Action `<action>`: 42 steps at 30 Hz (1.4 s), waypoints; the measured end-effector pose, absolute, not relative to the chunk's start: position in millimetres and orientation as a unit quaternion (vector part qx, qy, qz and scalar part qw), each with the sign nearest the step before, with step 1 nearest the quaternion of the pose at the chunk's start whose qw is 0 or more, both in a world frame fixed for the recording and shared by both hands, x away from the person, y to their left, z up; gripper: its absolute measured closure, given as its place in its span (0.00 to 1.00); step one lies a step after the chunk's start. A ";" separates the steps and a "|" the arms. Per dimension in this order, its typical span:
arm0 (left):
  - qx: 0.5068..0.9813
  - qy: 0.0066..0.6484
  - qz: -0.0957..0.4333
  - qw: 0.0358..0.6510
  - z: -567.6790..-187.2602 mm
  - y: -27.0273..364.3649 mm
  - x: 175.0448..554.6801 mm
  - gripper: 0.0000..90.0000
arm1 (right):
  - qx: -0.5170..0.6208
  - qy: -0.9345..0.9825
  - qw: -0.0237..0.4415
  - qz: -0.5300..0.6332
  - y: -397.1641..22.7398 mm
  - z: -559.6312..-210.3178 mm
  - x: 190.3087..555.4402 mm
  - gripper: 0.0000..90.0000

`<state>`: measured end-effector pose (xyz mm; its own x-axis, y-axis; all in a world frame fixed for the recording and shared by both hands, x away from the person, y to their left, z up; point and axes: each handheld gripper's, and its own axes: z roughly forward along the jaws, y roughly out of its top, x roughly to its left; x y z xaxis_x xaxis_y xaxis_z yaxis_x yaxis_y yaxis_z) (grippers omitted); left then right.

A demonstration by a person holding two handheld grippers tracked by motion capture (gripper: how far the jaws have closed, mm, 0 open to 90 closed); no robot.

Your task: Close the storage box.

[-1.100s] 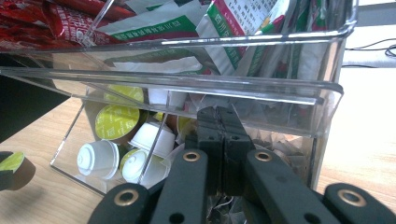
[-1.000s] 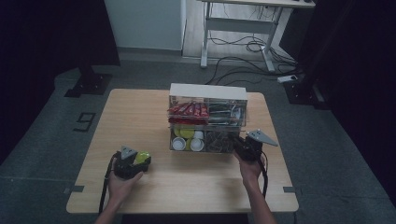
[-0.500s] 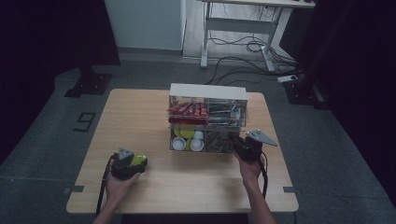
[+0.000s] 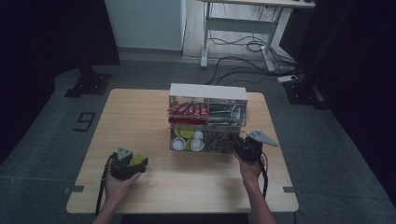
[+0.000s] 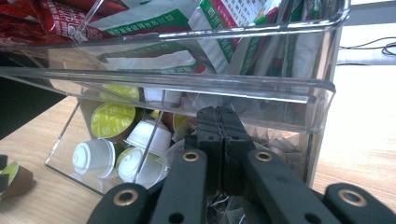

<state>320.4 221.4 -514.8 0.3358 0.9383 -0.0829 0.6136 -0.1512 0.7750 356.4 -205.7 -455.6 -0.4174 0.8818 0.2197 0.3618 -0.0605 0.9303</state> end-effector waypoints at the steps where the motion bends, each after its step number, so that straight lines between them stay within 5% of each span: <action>1: 0.725 0.532 0.219 0.378 -512.1 220.8 319.6 0.34 | 0.484 0.642 0.239 0.544 -205.7 -455.7 356.3 0.98; 42: 0.727 0.508 0.182 0.425 -495.2 196.0 311.1 0.37 | 0.487 0.646 0.231 0.541 -211.6 -474.0 344.0 0.99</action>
<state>311.1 196.0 -495.2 0.4173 0.8933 -0.1672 0.5833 -0.1221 0.8030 344.0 -211.6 -474.0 -0.4194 0.8785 0.2289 0.3794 -0.0594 0.9233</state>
